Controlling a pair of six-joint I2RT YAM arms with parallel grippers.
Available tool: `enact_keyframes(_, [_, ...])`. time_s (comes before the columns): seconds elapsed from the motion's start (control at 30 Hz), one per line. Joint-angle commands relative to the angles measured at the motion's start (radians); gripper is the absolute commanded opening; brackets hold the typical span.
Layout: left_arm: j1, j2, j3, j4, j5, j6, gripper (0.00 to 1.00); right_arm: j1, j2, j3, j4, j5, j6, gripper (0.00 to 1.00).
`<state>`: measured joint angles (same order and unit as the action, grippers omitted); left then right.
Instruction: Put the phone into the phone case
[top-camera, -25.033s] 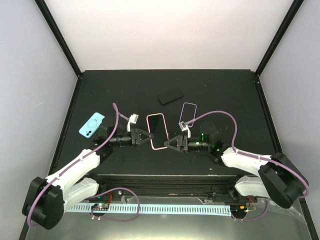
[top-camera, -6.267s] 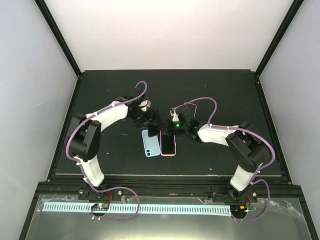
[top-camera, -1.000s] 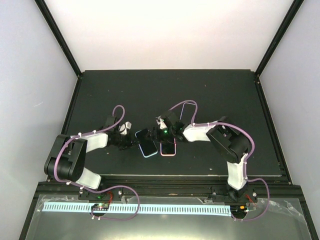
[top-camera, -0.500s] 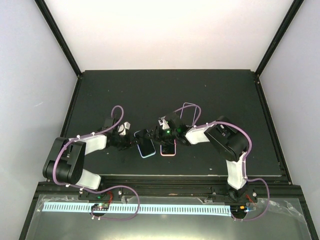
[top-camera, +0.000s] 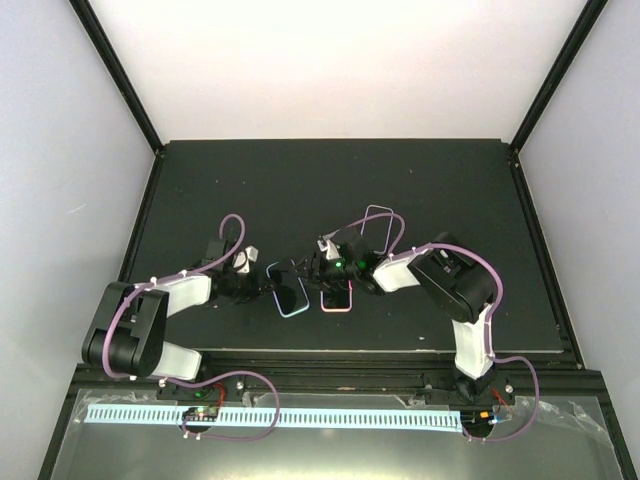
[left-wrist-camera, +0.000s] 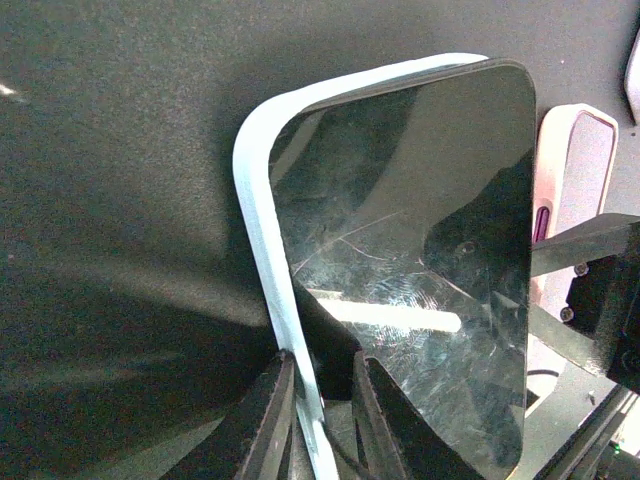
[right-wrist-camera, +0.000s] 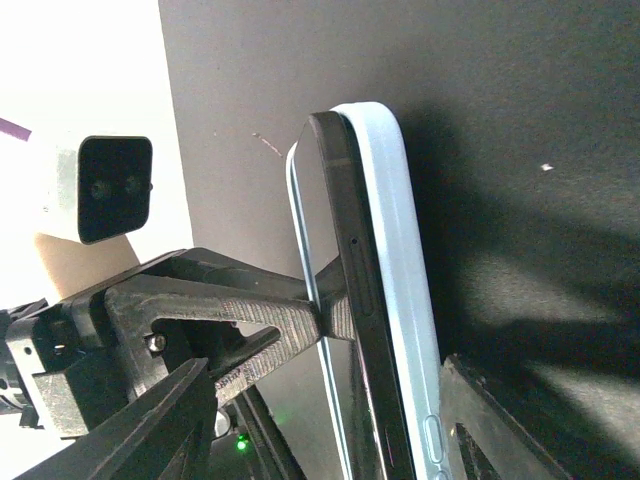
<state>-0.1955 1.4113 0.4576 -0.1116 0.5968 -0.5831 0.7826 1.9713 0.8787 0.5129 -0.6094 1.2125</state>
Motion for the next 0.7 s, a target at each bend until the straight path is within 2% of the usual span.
enact_keyframes(0.0, [-0.015,-0.028,0.004,-0.056,0.017,0.028,0.17,0.026,-0.004,0.006,0.153,-0.102,0.033,0.62])
enact_keyframes(0.37, [-0.009,-0.075,-0.015,-0.071,-0.031,0.021,0.17,0.028,-0.011,0.016,0.149,-0.140,0.023,0.62])
enact_keyframes(0.53, [-0.007,-0.084,-0.025,-0.080,-0.046,0.025,0.17,0.034,-0.006,0.045,0.072,-0.147,-0.017,0.62])
enact_keyframes(0.67, [-0.004,-0.104,-0.034,-0.093,-0.066,0.029,0.17,0.034,0.001,0.055,0.060,-0.167,-0.025,0.57])
